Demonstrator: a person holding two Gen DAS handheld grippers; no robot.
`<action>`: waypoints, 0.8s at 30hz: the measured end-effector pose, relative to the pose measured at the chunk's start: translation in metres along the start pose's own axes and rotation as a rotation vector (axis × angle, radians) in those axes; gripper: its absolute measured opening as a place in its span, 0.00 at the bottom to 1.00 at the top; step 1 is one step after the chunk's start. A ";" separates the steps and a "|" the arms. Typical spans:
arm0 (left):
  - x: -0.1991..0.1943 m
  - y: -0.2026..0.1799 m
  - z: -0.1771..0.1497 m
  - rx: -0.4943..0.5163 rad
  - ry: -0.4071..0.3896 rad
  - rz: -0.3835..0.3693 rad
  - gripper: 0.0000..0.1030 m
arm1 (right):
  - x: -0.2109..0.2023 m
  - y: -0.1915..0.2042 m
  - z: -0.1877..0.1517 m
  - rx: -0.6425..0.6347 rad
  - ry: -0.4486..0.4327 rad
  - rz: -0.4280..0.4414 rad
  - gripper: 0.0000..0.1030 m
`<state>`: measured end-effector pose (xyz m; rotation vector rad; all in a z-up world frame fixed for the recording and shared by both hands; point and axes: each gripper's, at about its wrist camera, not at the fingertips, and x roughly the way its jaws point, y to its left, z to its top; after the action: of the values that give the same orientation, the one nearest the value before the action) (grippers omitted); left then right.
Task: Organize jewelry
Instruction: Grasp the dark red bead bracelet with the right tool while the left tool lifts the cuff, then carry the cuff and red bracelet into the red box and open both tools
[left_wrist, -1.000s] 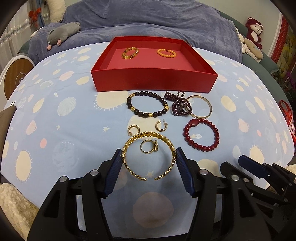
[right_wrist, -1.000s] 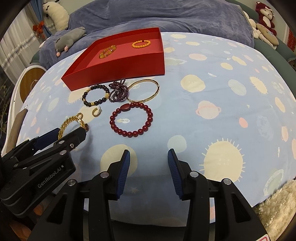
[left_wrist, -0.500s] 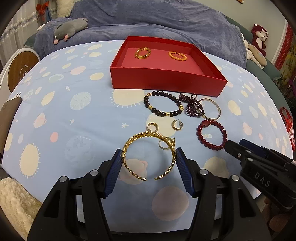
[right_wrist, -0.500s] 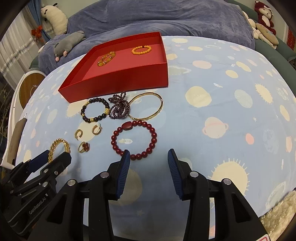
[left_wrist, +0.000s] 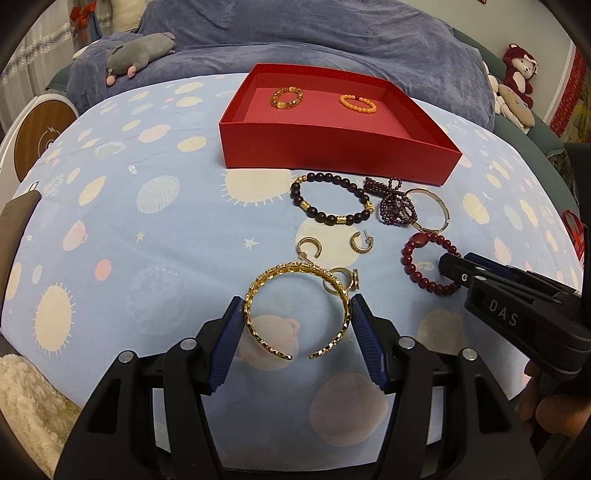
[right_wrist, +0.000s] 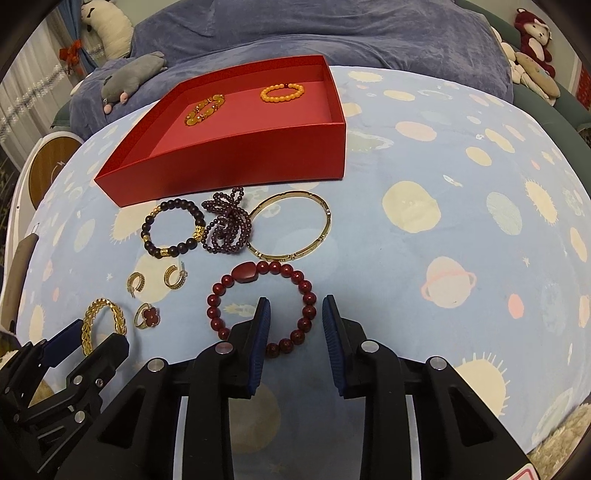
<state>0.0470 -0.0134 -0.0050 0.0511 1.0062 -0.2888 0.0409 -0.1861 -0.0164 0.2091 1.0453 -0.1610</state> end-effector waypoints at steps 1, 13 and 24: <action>0.001 0.001 0.000 -0.003 0.002 0.002 0.54 | 0.000 0.001 0.000 -0.011 -0.001 -0.011 0.21; 0.003 0.003 -0.001 -0.010 0.002 0.014 0.54 | -0.010 -0.001 -0.015 -0.012 0.012 0.002 0.08; -0.007 0.001 -0.001 0.001 -0.014 0.017 0.54 | -0.042 -0.009 -0.027 0.012 -0.019 0.048 0.07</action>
<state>0.0427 -0.0107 0.0005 0.0580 0.9917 -0.2737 -0.0043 -0.1870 0.0064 0.2424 1.0194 -0.1260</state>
